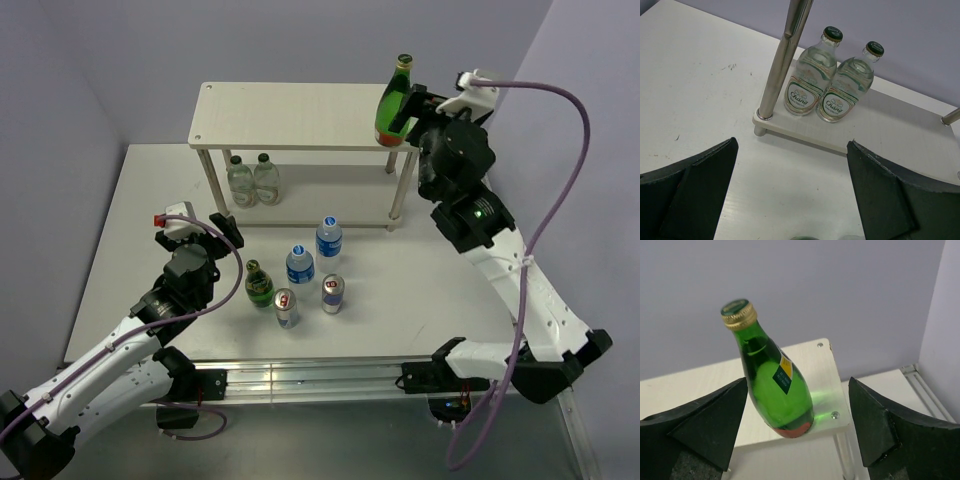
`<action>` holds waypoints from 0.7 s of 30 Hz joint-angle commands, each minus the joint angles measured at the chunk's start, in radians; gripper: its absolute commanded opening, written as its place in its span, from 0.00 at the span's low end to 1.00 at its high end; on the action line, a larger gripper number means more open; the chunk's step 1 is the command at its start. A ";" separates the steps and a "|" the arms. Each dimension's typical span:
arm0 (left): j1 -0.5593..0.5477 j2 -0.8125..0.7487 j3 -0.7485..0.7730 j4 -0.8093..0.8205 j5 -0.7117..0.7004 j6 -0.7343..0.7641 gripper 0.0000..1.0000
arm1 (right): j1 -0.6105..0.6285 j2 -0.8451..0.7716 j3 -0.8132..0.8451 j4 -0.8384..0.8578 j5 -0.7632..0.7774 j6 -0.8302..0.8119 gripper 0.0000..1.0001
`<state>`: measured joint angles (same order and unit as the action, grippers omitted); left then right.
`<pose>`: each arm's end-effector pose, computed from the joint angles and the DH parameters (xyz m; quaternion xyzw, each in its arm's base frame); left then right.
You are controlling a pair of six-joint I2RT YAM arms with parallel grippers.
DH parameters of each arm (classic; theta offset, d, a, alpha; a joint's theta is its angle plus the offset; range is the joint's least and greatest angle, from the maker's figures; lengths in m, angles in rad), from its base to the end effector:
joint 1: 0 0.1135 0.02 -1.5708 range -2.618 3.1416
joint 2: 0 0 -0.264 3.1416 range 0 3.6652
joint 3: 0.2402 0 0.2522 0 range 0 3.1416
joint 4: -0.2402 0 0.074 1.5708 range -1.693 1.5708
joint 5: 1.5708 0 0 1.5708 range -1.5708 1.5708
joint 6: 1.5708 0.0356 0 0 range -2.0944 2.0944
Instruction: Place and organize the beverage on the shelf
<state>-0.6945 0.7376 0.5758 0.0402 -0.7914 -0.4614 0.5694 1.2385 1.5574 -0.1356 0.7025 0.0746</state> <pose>0.1502 -0.0921 0.2988 -0.1734 0.7159 -0.0924 0.6700 0.2206 0.1139 0.5153 0.1095 0.6469 0.0198 0.7544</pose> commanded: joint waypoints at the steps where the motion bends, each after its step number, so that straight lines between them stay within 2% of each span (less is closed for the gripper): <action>1: -0.005 0.003 0.010 0.018 -0.011 -0.002 0.97 | 0.000 -0.036 -0.066 0.063 -0.055 0.027 0.88; 9: -0.003 0.006 0.012 0.020 -0.023 0.001 0.97 | 0.000 -0.028 -0.134 0.054 -0.063 0.054 0.86; 11: -0.003 0.009 0.013 0.020 -0.026 0.001 0.97 | 0.000 -0.036 -0.163 0.064 -0.058 0.070 0.77; 12: -0.003 0.011 0.012 0.021 -0.023 0.003 0.97 | 0.000 -0.042 -0.178 0.060 -0.049 0.085 0.57; 15: -0.003 0.016 0.013 0.017 -0.025 0.001 0.97 | 0.000 -0.048 -0.201 0.067 -0.038 0.097 0.36; 21: -0.003 0.014 0.013 0.015 -0.025 0.000 0.97 | 0.000 -0.005 -0.207 0.070 -0.029 0.088 0.32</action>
<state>-0.6945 0.7525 0.5758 0.0399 -0.8021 -0.4610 0.5697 1.2224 1.3468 -0.1036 0.6556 0.1566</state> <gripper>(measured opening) 0.973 0.324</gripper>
